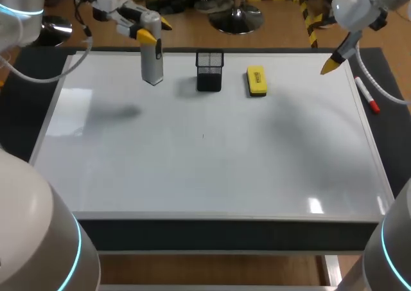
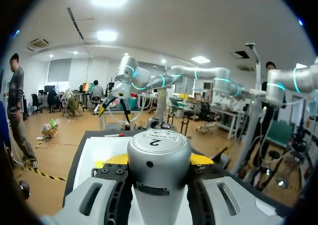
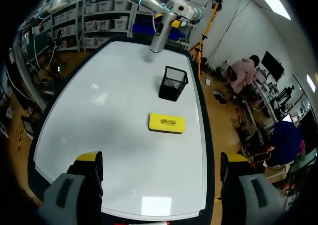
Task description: Pick up the inspection probe, press it on each red-marked spot on the whiteboard one by one, put down the probe, pick up the eraser, and wipe off all the red marks.
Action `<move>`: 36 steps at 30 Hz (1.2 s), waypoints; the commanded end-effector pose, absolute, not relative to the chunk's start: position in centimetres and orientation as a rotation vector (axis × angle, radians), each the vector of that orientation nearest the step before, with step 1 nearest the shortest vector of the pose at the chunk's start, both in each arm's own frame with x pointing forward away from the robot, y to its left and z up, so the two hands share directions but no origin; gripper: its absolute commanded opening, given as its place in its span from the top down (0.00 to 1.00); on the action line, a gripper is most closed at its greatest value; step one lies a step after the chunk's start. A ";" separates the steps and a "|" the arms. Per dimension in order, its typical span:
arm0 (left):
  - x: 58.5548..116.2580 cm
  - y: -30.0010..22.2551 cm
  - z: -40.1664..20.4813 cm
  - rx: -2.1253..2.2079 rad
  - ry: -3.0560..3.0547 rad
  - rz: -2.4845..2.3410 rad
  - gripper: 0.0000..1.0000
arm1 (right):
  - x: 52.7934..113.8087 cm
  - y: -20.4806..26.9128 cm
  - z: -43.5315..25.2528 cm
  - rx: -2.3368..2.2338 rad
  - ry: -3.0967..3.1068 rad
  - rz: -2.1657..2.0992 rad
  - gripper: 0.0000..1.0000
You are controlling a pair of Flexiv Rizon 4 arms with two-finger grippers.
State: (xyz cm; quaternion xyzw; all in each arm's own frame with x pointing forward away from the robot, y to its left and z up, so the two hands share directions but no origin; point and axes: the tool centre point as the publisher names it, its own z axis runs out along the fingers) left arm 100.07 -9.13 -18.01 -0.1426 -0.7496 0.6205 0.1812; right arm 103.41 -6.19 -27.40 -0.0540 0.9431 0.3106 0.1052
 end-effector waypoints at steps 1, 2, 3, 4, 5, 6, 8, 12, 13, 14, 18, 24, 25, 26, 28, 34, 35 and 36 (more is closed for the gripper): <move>98.5 -9.9 -16.2 -0.240 -2.323 1.843 1.00 | 103.4 -6.2 -27.3 -0.161 2.784 0.910 0.00; 98.7 -10.1 -16.0 -0.211 -2.346 1.853 1.00 | 103.4 -6.2 -27.3 -0.161 2.784 0.910 0.00; 99.0 -10.4 -15.7 -0.200 -2.351 1.859 1.00 | 103.4 -6.2 -27.3 -0.161 2.784 0.910 0.00; 99.2 -10.6 -15.5 -0.186 -2.352 1.874 1.00 | 103.4 -6.2 -27.3 -0.161 2.784 0.910 0.00; 99.5 -10.9 -15.3 -0.152 -2.366 1.884 1.00 | 103.4 -6.2 -27.3 -0.161 2.784 0.910 0.00; 99.7 -11.2 -15.2 -0.150 -2.381 1.876 1.00 | 103.4 -6.2 -27.3 -0.161 2.784 0.910 0.00; 100.3 -11.9 -15.0 -0.118 -2.391 1.891 1.00 | 103.4 -6.2 -27.3 -0.161 2.784 0.910 0.00; 101.4 -13.4 -14.9 -0.086 -2.424 1.909 1.00 | 103.4 -6.2 -27.3 -0.161 2.784 0.910 0.00; 101.7 -13.6 -14.9 -0.067 -2.427 1.927 1.00 | 103.4 -6.2 -27.3 -0.161 2.784 0.910 0.00; 102.1 -13.9 -14.9 -0.059 -2.424 1.937 1.00 | 103.4 -6.2 -27.3 -0.161 2.784 0.910 0.00; 103.0 -14.9 -14.9 -0.056 -2.398 1.991 1.00 | 103.4 -6.2 -27.3 -0.161 2.784 0.910 0.00; 104.3 -16.4 -14.6 -0.018 -2.407 2.052 1.00 | 103.4 -6.2 -27.3 -0.161 2.784 0.910 0.00; 104.5 -16.7 -14.6 -0.012 -2.404 2.063 1.00 | 103.4 -6.2 -27.3 -0.161 2.784 0.910 0.00; 104.6 -17.0 -14.5 -0.013 -2.401 2.070 1.00 | 103.4 -6.2 -27.3 -0.161 2.784 0.910 0.00; 104.9 -17.7 -14.5 -0.021 -2.394 2.072 1.00 | 103.4 -6.2 -27.3 -0.161 2.784 0.910 0.00; 105.3 -19.2 -14.2 -0.024 -2.365 2.099 1.00 | 103.4 -6.2 -27.3 -0.161 2.784 0.910 0.00; 105.4 -19.4 -14.2 -0.024 -2.361 2.103 1.00 | 103.4 -6.2 -27.3 -0.161 2.784 0.910 0.00; 105.6 -19.6 -14.3 -0.026 -2.351 2.102 1.00 | 103.4 -6.2 -27.3 -0.161 2.784 0.910 0.00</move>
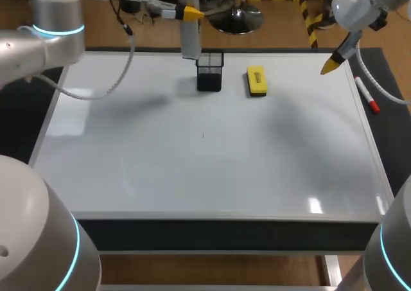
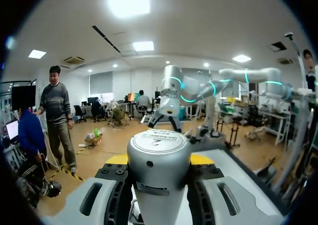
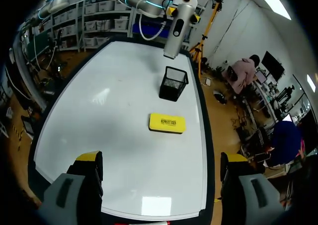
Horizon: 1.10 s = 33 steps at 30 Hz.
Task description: Pick up the inspection probe, press it on each red-marked spot on the whiteboard one by one, put down the probe, pick up the eraser, and wipe off all the red marks.
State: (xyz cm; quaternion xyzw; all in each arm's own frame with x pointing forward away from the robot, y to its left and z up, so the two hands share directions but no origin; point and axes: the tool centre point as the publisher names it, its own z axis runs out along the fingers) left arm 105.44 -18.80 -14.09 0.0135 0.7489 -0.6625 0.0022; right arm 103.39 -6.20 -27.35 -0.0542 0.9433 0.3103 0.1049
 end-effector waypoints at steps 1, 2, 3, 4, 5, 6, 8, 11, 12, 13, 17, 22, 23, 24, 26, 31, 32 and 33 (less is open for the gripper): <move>105.7 -19.8 -14.4 0.012 2.329 -2.091 1.00 | 103.4 -6.2 -27.3 -0.161 2.784 0.910 0.00; 105.9 -19.9 -14.6 0.012 2.326 -2.106 1.00 | 103.4 -6.2 -27.3 -0.161 2.784 0.910 0.00; 106.1 -20.0 -14.7 0.011 2.326 -2.115 1.00 | 103.4 -6.2 -27.3 -0.161 2.784 0.910 0.00; 106.2 -20.1 -14.8 0.008 2.325 -2.114 1.00 | 103.4 -6.2 -27.3 -0.161 2.784 0.910 0.00; 106.3 -20.3 -14.8 0.010 2.323 -2.119 1.00 | 103.4 -6.2 -27.3 -0.161 2.784 0.910 0.00; 106.3 -20.5 -14.9 0.013 2.325 -2.121 1.00 | 103.4 -6.2 -27.3 -0.161 2.784 0.910 0.00; 106.5 -20.8 -15.1 0.008 2.325 -2.113 1.00 | 103.4 -6.2 -27.3 -0.161 2.784 0.910 0.00; 106.9 -21.1 -15.3 0.003 2.309 -2.129 1.00 | 103.4 -6.2 -27.3 -0.161 2.784 0.910 0.00; 107.0 -21.3 -15.3 0.005 2.308 -2.127 1.00 | 103.4 -6.2 -27.3 -0.161 2.784 0.910 0.00; 107.1 -21.4 -15.4 -0.003 2.300 -2.132 1.00 | 103.4 -6.2 -27.3 -0.161 2.784 0.910 0.00; 107.6 -21.9 -15.6 -0.019 2.293 -2.129 1.00 | 103.4 -6.2 -27.3 -0.161 2.784 0.910 0.00; 108.1 -22.4 -15.8 -0.043 2.288 -2.133 1.00 | 103.4 -6.2 -27.3 -0.161 2.784 0.910 0.00; 108.2 -22.5 -15.9 -0.044 2.286 -2.131 1.00 | 103.4 -6.2 -27.3 -0.161 2.784 0.910 0.00; 108.2 -22.7 -15.9 -0.047 2.284 -2.130 1.00 | 103.4 -6.2 -27.3 -0.161 2.784 0.910 0.00; 108.3 -22.9 -16.0 -0.062 2.283 -2.113 1.00 | 103.4 -6.2 -27.3 -0.161 2.784 0.910 0.00; 108.5 -23.1 -16.5 -0.086 2.289 -2.118 1.00 | 103.4 -6.2 -27.3 -0.161 2.784 0.910 0.00; 108.5 -23.1 -16.6 -0.101 2.287 -2.118 1.00 | 103.4 -6.2 -27.3 -0.161 2.784 0.910 0.00; 108.5 -23.1 -16.7 -0.103 2.285 -2.119 1.00 | 103.4 -6.2 -27.3 -0.161 2.784 0.910 0.00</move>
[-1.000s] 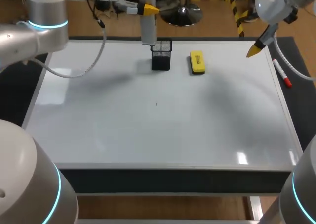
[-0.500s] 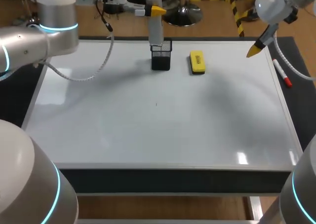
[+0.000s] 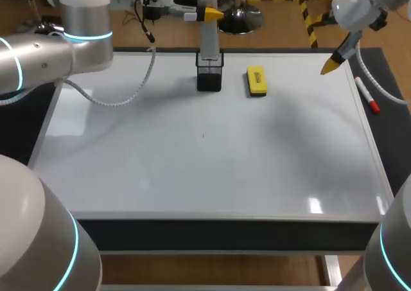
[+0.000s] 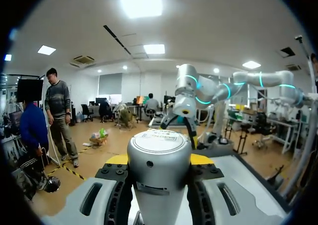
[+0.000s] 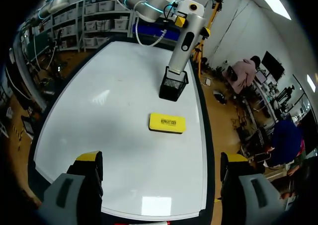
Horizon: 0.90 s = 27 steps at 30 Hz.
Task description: Pick up the inspection probe, press it on each red-marked spot on the whiteboard one by one, put down the probe, pick up the eraser, and wipe off all the red marks.
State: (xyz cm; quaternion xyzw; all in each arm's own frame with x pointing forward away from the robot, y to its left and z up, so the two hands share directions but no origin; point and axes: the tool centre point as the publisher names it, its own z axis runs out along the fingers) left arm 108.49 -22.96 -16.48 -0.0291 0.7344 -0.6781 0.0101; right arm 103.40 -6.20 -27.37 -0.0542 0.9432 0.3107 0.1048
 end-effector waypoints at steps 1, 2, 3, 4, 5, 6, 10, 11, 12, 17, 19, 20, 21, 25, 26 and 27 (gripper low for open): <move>108.5 -23.1 -16.7 -0.103 2.285 -2.119 1.00 | 103.4 -6.2 -27.3 -0.161 2.784 0.910 0.00; 108.5 -23.2 -16.8 -0.106 2.286 -2.119 1.00 | 103.4 -6.2 -27.3 -0.161 2.784 0.910 0.00; 108.5 -23.2 -16.9 -0.108 2.286 -2.118 1.00 | 103.4 -6.2 -27.3 -0.161 2.784 0.910 0.00; 108.6 -23.2 -17.0 -0.112 2.289 -2.114 1.00 | 103.4 -6.2 -27.3 -0.161 2.784 0.910 0.00; 108.6 -23.2 -17.1 -0.123 2.289 -2.108 1.00 | 103.4 -6.2 -27.3 -0.161 2.784 0.910 0.00; 108.6 -23.2 -17.2 -0.123 2.288 -2.111 1.00 | 103.4 -6.2 -27.3 -0.161 2.784 0.910 0.00; 108.7 -23.4 -17.6 -0.123 2.293 -2.115 1.00 | 103.4 -6.2 -27.3 -0.161 2.784 0.910 0.00; 108.7 -23.4 -17.7 -0.123 2.296 -2.112 1.00 | 103.4 -6.2 -27.3 -0.161 2.784 0.910 0.00; 108.7 -23.4 -17.8 -0.123 2.297 -2.110 1.00 | 103.4 -6.2 -27.3 -0.161 2.784 0.910 0.00; 108.9 -23.4 -18.4 -0.130 2.305 -2.107 1.00 | 103.4 -6.2 -27.3 -0.161 2.784 0.910 0.00; 109.0 -23.4 -18.5 -0.135 2.304 -2.108 1.00 | 103.4 -6.2 -27.3 -0.161 2.784 0.910 0.00; 109.0 -23.4 -18.6 -0.136 2.305 -2.107 1.00 | 103.4 -6.2 -27.3 -0.161 2.784 0.910 0.00; 109.0 -23.4 -18.7 -0.135 2.307 -2.106 1.00 | 103.4 -6.2 -27.3 -0.161 2.784 0.910 0.00; 109.2 -23.5 -19.2 -0.140 2.311 -2.104 1.00 | 103.4 -6.2 -27.3 -0.161 2.784 0.910 0.00; 109.2 -23.5 -19.3 -0.142 2.312 -2.104 1.00 | 103.4 -6.2 -27.3 -0.161 2.784 0.910 0.00; 109.3 -23.5 -19.4 -0.143 2.312 -2.105 1.00 | 103.4 -6.2 -27.3 -0.161 2.784 0.910 0.00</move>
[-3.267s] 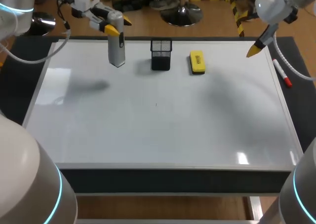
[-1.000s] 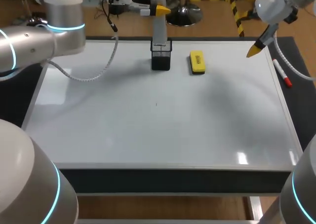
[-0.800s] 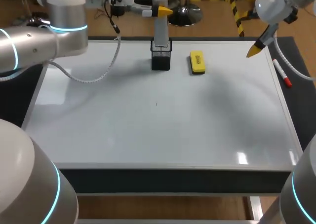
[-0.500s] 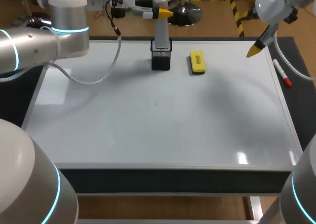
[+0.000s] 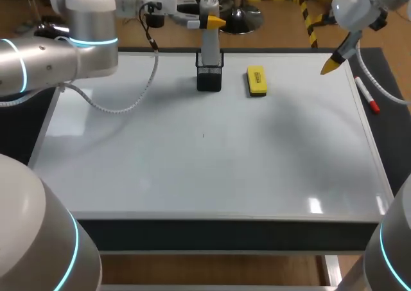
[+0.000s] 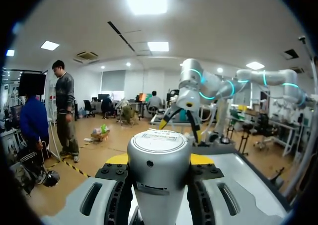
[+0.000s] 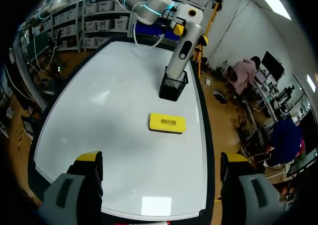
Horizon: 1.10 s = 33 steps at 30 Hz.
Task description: Pick up the inspection probe, press it on each red-marked spot on the whiteboard one by one, put down the probe, pick up the eraser, and wipe off all the red marks.
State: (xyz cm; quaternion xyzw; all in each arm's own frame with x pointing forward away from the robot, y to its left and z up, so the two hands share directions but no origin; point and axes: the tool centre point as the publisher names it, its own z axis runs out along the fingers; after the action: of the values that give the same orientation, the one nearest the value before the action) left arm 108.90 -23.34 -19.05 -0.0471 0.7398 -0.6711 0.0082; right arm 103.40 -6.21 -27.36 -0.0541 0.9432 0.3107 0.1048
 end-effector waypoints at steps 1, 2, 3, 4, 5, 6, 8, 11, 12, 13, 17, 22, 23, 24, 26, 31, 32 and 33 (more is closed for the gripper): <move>109.3 -23.5 -19.5 -0.144 2.313 -2.105 1.00 | 103.4 -6.2 -27.3 -0.161 2.784 0.910 0.00; 109.3 -23.5 -19.6 -0.144 2.313 -2.104 1.00 | 103.4 -6.2 -27.3 -0.161 2.784 0.910 0.00; 109.4 -23.5 -19.8 -0.144 2.314 -2.104 1.00 | 103.4 -6.2 -27.3 -0.161 2.784 0.910 0.00; 109.4 -23.5 -19.9 -0.145 2.315 -2.105 1.00 | 103.4 -6.2 -27.3 -0.161 2.784 0.910 0.00; 109.5 -23.4 -20.2 -0.151 2.316 -2.105 1.00 | 103.4 -6.2 -27.3 -0.161 2.784 0.910 0.00; 109.5 -23.4 -20.4 -0.159 2.317 -2.107 1.00 | 103.4 -6.2 -27.3 -0.161 2.784 0.910 0.00; 109.6 -23.4 -20.7 -0.170 2.320 -2.106 1.00 | 103.4 -6.2 -27.3 -0.161 2.784 0.910 0.00; 109.5 -23.3 -21.2 -0.179 2.325 -2.107 1.00 | 103.4 -6.2 -27.3 -0.161 2.784 0.910 0.00; 109.5 -23.3 -21.4 -0.181 2.326 -2.107 1.00 | 103.4 -6.2 -27.3 -0.161 2.784 0.910 0.00; 109.4 -23.3 -21.5 -0.181 2.327 -2.105 1.00 | 103.4 -6.2 -27.3 -0.161 2.784 0.910 0.00; 109.4 -23.1 -22.2 -0.186 2.322 -2.104 1.00 | 103.4 -6.2 -27.3 -0.161 2.784 0.910 0.00; 109.6 -22.9 -23.0 -0.182 2.323 -2.101 1.00 | 103.4 -6.2 -27.3 -0.161 2.784 0.910 0.00; 109.7 -22.9 -23.2 -0.183 2.324 -2.100 1.00 | 103.4 -6.2 -27.3 -0.161 2.784 0.910 0.00; 109.7 -22.9 -23.3 -0.183 2.323 -2.103 1.00 | 103.4 -6.2 -27.3 -0.161 2.784 0.910 0.00; 109.8 -22.9 -23.6 -0.178 2.322 -2.104 1.00 | 103.4 -6.2 -27.3 -0.161 2.784 0.910 0.00; 110.1 -22.9 -24.2 -0.161 2.325 -2.103 1.00 | 103.4 -6.2 -27.3 -0.161 2.784 0.910 0.00; 110.1 -22.9 -24.3 -0.157 2.327 -2.098 1.00 | 103.4 -6.2 -27.3 -0.161 2.784 0.910 0.00; 110.2 -23.0 -24.4 -0.150 2.323 -2.101 1.00 | 103.4 -6.2 -27.3 -0.161 2.784 0.910 0.00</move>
State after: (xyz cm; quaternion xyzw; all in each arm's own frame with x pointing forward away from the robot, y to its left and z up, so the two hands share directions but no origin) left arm 109.60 -22.81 -24.08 -0.0524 0.7431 -0.6670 0.0066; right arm 103.41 -6.21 -27.36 -0.0542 0.9432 0.3107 0.1047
